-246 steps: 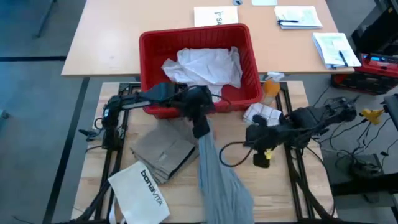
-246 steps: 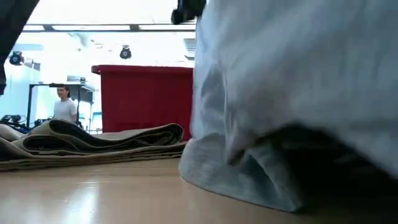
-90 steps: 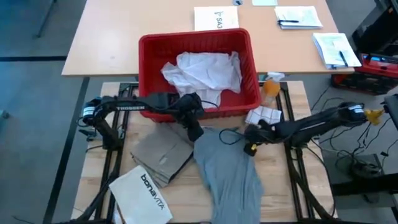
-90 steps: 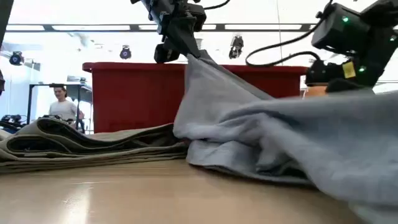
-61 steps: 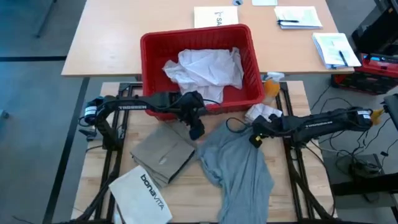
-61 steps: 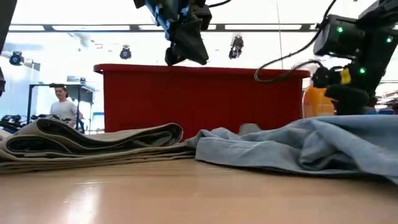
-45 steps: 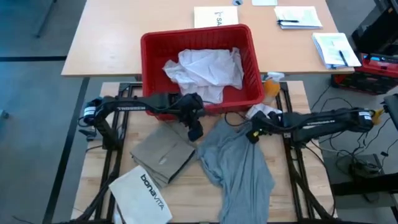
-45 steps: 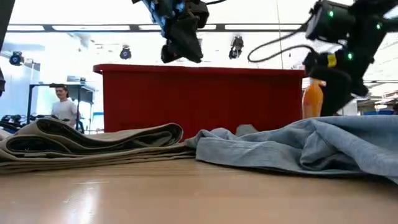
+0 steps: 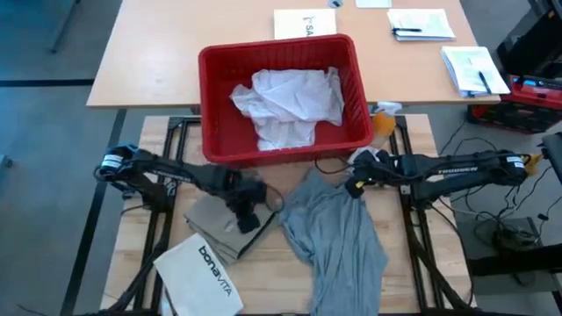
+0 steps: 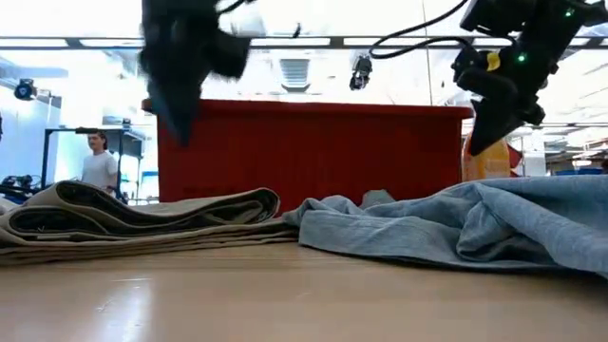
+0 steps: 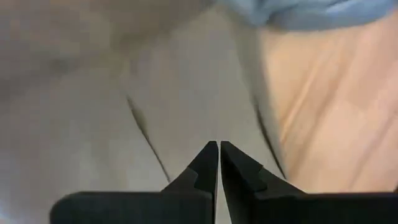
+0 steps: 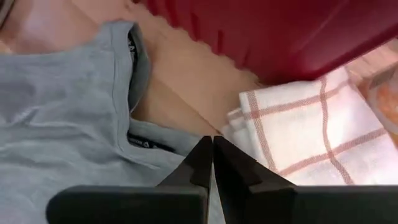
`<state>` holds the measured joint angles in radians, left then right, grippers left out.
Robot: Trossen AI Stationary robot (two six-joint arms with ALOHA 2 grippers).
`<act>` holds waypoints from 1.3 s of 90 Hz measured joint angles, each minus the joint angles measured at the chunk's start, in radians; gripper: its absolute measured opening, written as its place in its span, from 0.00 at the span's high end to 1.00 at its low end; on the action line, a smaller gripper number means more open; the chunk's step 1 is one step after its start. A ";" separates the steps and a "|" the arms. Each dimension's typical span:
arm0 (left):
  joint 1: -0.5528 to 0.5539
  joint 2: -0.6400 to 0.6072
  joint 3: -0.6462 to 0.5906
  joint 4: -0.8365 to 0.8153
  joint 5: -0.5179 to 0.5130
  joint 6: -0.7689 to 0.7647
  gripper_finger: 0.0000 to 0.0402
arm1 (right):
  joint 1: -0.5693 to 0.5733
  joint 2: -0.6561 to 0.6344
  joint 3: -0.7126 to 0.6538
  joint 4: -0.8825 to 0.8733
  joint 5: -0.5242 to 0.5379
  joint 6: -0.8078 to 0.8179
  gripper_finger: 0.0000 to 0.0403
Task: Fold laundry
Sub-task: Fold the gray shirt
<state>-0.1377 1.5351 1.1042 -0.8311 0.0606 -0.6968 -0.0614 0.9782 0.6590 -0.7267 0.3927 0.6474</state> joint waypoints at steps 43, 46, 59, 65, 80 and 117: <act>-0.169 -0.064 -0.368 0.151 0.042 -0.309 1.00 | 0.003 0.013 -0.002 0.068 -0.044 -0.023 1.00; -0.169 -0.073 -0.376 0.122 0.053 -0.317 1.00 | 0.005 0.013 -0.002 0.070 -0.045 -0.029 1.00; -0.167 -0.108 -0.411 0.021 0.083 -0.323 1.00 | 0.005 0.013 -0.002 0.079 -0.058 -0.033 1.00; -0.167 -0.122 -0.419 -0.056 0.090 -0.336 1.00 | 0.005 0.013 -0.002 0.084 -0.063 -0.033 1.00; -0.157 -0.168 -0.421 -0.217 0.063 -0.438 1.00 | 0.015 0.013 0.001 0.105 -0.079 -0.030 1.00; -0.156 -0.247 -0.229 0.264 -0.146 -0.299 1.00 | 0.155 0.076 0.036 0.331 -0.279 -0.191 1.00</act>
<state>-0.2937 1.2884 0.8752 -0.5675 -0.0853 -0.9955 0.0941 1.0545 0.6949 -0.3955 0.1142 0.4560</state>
